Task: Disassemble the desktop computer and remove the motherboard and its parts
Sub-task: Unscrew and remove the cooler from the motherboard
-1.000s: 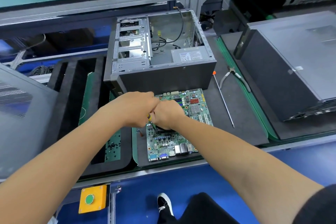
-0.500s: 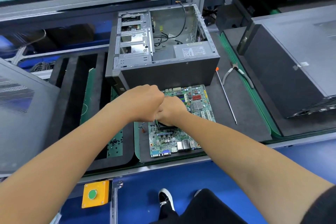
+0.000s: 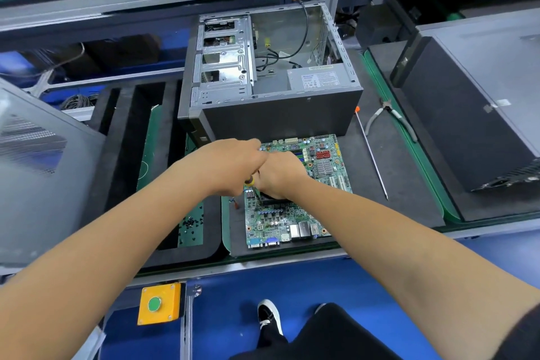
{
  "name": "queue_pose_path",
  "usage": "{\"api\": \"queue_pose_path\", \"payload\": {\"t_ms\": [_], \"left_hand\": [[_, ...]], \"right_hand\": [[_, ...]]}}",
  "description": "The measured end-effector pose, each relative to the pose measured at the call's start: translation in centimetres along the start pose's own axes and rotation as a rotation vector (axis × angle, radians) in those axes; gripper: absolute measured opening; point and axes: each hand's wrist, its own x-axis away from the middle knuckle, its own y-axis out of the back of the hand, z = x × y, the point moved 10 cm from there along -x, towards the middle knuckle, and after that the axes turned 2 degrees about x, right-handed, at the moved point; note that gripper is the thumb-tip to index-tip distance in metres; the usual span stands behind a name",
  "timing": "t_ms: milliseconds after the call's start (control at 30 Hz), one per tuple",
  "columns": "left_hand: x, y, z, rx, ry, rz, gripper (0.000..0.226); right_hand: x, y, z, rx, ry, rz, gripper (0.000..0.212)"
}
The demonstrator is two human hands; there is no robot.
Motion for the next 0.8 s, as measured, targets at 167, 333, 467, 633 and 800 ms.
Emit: {"api": "queue_pose_path", "payload": {"t_ms": [167, 333, 467, 633, 800], "left_hand": [[0.2, 1.0, 0.0, -0.008, -0.043, -0.128, 0.005], [-0.2, 1.7, -0.1, -0.048, -0.022, -0.167, 0.035], [-1.1, 2.6, 0.1, -0.078, -0.002, -0.155, 0.036], [-1.3, 1.9, 0.0, -0.15, -0.016, -0.145, 0.038], [-1.1, 0.2, 0.7, 0.178, -0.025, -0.094, 0.014]], "right_hand": [[0.0, 0.0, -0.3, -0.023, -0.017, 0.015, 0.036], [0.2, 0.2, -0.1, -0.006, -0.002, 0.024, 0.036], [0.2, 0.3, 0.1, 0.004, 0.007, 0.047, 0.032], [0.3, 0.2, 0.0, 0.006, 0.007, 0.041, 0.034], [0.1, 0.4, 0.0, -0.014, 0.004, -0.016, 0.03]]}}
